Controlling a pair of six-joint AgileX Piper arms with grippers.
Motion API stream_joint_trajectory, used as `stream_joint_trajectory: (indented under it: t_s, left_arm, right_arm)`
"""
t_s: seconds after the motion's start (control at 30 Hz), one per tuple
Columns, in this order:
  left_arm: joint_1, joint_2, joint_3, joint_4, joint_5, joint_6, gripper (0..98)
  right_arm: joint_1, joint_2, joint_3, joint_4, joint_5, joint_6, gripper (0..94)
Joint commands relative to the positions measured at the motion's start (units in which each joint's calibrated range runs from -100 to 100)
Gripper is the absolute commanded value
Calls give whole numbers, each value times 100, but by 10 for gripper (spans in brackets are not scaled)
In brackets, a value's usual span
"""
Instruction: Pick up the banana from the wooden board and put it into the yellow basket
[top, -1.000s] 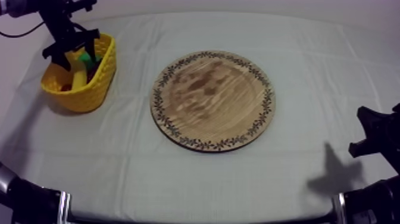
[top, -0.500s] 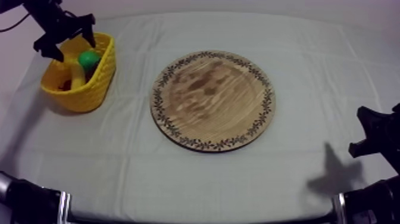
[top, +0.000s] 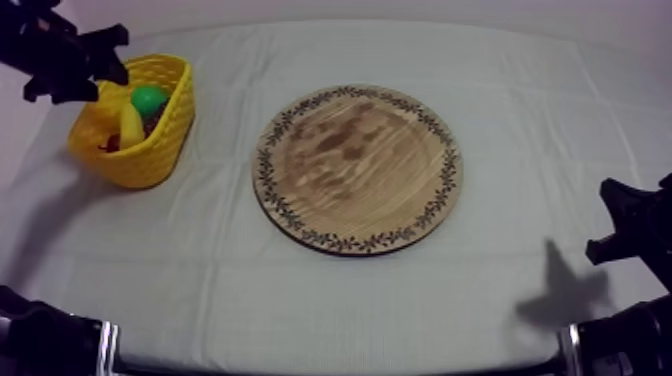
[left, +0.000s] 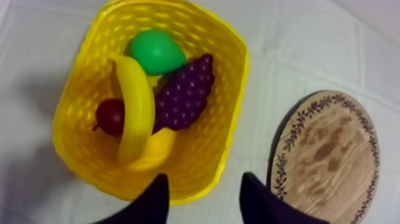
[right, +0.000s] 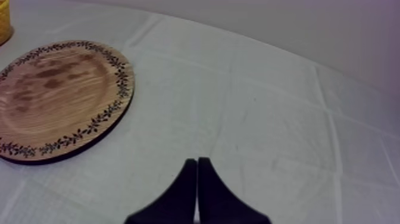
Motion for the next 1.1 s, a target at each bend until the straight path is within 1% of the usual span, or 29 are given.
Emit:
stream_joint_trajectory:
  t_s: [0.0, 0.13, 0.3, 0.43, 0.57, 0.67, 0.77, 0.83, 0.9, 0.93, 1.07]
  left_arm:
    - [-22, -633, 568, 8, -263, 27, 366]
    - [-93, -1389, 1284, 16, -775, 91, 248]
    - [-277, -2354, 2093, 9, -1446, 248, 115]
    - [-459, -2990, 2679, -42, -2000, 283, 45]
    - [-660, -3660, 3315, -196, -2494, 277, 12]
    - [-810, -4249, 3875, -305, -2711, 293, 5]
    - [-872, -4949, 4482, -562, -2814, 396, 2]
    - [-882, -5444, 4901, -752, -2824, 329, 2]
    - [-898, -5902, 5267, -847, -2765, 188, 1]
    - [-913, -6111, 5431, -857, -2719, 105, 1]
    - [-985, -6796, 5774, -702, -2636, -513, 1]
  right_arm:
    - [-2, 0, 5, -2, -3, 0, 3]
    - [-2, 0, 5, -2, -3, 0, 3]
    - [-2, 0, 5, -2, -3, 0, 3]
    - [-2, 0, 5, -2, -3, 0, 3]
    - [-2, 0, 5, -2, -3, 0, 3]
    - [-2, 0, 5, -2, -3, 1, 3]
    - [-2, 0, 5, -2, -3, 1, 3]
    - [-2, 0, 5, -2, -3, 1, 3]
    - [-2, 0, 5, -2, -3, 0, 3]
    - [-2, 0, 5, -2, -3, 2, 3]
    - [-2, 0, 5, -2, -3, 1, 3]
